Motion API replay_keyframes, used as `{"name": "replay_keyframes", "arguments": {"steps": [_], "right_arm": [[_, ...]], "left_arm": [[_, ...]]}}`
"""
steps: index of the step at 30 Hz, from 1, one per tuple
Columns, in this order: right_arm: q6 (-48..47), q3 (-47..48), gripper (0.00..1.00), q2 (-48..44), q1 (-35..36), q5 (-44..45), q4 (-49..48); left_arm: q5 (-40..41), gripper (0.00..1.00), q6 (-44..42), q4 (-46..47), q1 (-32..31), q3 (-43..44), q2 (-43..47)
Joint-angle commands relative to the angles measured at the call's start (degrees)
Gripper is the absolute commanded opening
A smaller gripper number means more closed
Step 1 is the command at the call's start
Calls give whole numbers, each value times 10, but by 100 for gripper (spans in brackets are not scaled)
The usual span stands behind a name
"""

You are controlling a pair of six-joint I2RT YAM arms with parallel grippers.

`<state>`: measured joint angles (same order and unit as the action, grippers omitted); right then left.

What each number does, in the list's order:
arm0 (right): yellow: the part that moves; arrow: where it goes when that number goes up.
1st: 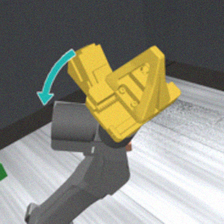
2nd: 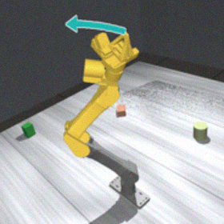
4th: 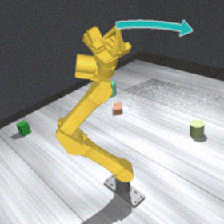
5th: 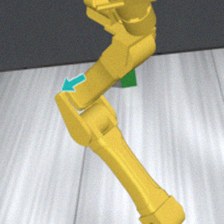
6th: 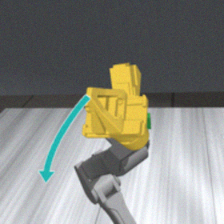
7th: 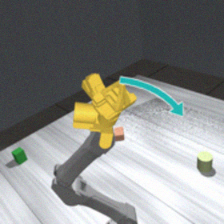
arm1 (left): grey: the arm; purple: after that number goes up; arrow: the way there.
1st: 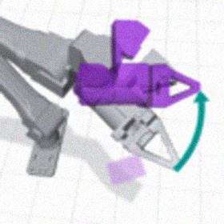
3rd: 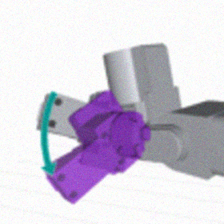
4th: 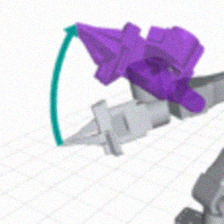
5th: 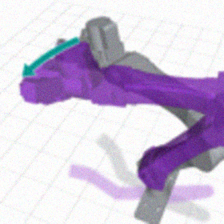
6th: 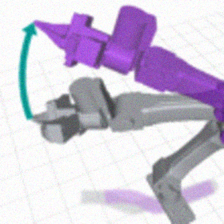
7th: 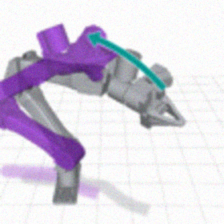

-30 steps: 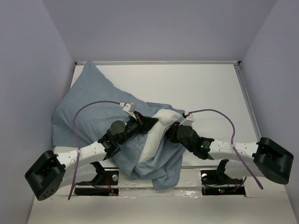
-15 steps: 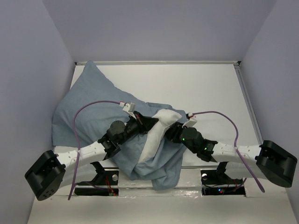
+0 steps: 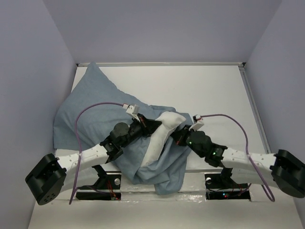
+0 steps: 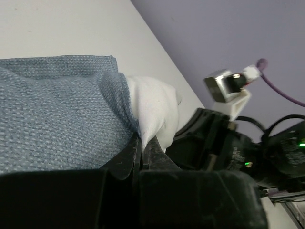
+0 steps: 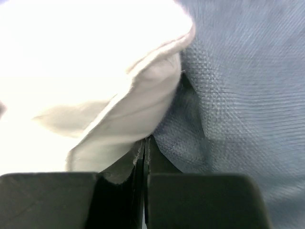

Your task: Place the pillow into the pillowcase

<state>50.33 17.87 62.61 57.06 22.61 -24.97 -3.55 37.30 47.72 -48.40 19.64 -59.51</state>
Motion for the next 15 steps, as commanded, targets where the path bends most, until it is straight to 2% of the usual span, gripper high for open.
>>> {"name": "replay_keyframes", "arguments": {"steps": [1, 2, 6, 9, 12, 15], "right_arm": [[-41, -7, 0, -152, 1, 66, 79], [-57, -6, 0, -229, 1, 68, 131], [-90, 9, 0, -403, 1, 102, 254], [-122, 40, 0, -495, 1, 150, 351], [-181, 91, 0, -549, 1, 164, 352], [-258, 114, 0, -551, 1, 126, 270]], "left_arm": [[84, 0, -69, -83, -1, 52, -5], [90, 0, -76, -97, 9, 51, -7], [79, 0, -90, -101, 35, 46, -66], [63, 0, -78, -70, 34, 28, -103], [52, 0, -72, -61, 32, 16, -131], [50, 0, -72, -52, 16, 19, -164]]}}
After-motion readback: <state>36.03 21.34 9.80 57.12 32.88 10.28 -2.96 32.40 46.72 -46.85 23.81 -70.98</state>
